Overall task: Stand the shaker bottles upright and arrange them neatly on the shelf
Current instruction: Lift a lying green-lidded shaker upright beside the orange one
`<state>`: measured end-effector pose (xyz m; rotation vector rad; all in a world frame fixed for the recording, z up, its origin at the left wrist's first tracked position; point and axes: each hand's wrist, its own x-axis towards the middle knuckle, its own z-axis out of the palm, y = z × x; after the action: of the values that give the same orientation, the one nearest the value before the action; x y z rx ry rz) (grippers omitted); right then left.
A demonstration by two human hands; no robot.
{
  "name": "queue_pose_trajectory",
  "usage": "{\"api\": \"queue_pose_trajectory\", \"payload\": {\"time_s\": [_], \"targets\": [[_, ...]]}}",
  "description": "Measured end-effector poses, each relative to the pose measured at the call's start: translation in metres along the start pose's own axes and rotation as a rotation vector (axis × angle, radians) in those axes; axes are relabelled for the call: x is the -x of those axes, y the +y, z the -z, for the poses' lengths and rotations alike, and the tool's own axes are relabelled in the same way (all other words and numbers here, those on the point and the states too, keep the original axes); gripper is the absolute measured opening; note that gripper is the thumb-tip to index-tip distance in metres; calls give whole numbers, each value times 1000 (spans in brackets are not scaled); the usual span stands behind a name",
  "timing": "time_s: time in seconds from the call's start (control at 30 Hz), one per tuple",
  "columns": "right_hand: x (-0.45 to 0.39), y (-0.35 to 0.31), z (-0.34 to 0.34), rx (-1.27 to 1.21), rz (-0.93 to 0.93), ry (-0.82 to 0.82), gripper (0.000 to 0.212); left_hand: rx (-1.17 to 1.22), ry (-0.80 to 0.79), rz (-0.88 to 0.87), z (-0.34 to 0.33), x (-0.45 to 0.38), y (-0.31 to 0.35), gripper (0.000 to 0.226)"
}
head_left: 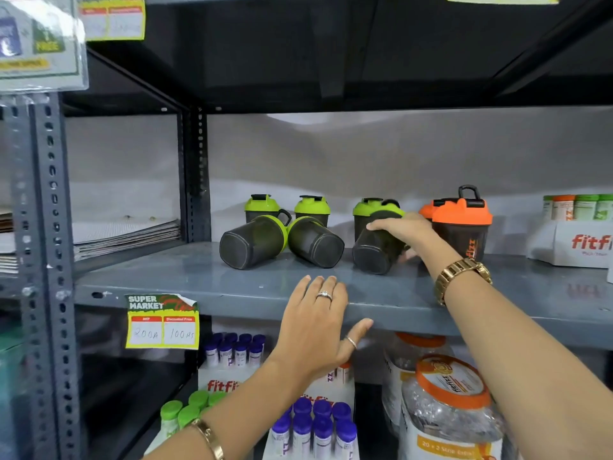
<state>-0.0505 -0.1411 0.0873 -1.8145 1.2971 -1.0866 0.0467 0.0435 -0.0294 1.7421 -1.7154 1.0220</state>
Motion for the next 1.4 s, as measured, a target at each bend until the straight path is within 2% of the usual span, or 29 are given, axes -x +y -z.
{"api": "queue_pose_trajectory", "payload": {"time_s": [0.2, 0.5, 0.57, 0.63, 0.7, 0.77, 0.83, 0.93, 1.0, 1.1, 1.27, 1.33, 1.4], "targets": [[-4, 2, 5, 88, 194, 54, 95, 26, -6, 14, 0, 0, -1, 59], [-1, 10, 10, 264, 280, -16, 101, 50, -18, 21, 4, 1, 1, 58], [1, 6, 14, 204, 273, -39, 106, 47, -23, 21, 6, 1, 1, 58], [6, -3, 15, 100, 291, 51, 107, 37, -30, 22, 7, 0, 1, 58], [10, -17, 14, 120, 354, 222, 100, 27, -34, 26, 8, 0, 1, 58], [12, -31, 12, 253, 400, 383, 87, 19, -35, 25, 8, 0, 1, 58], [11, -44, 10, 366, 404, 471, 71, 9, -31, 19, 8, 1, 1, 55], [6, -58, 5, 479, 400, 441, 50, 0, -39, 5, 7, 1, 0, 56], [4, -63, 3, 517, 387, 419, 43, -13, -54, -2, 7, 1, -1, 60], [2, -70, 6, 563, 356, 387, 48, -17, -58, -7, 6, 1, -2, 59], [-1, -83, 19, 669, 273, 219, 60, -17, -62, -2, 7, 1, -1, 62], [0, -85, 23, 719, 281, 177, 54, -18, -61, -2, 7, 0, -1, 62], [1, -86, 27, 757, 300, 127, 35, -23, -58, 0, 7, 0, -1, 62]]}}
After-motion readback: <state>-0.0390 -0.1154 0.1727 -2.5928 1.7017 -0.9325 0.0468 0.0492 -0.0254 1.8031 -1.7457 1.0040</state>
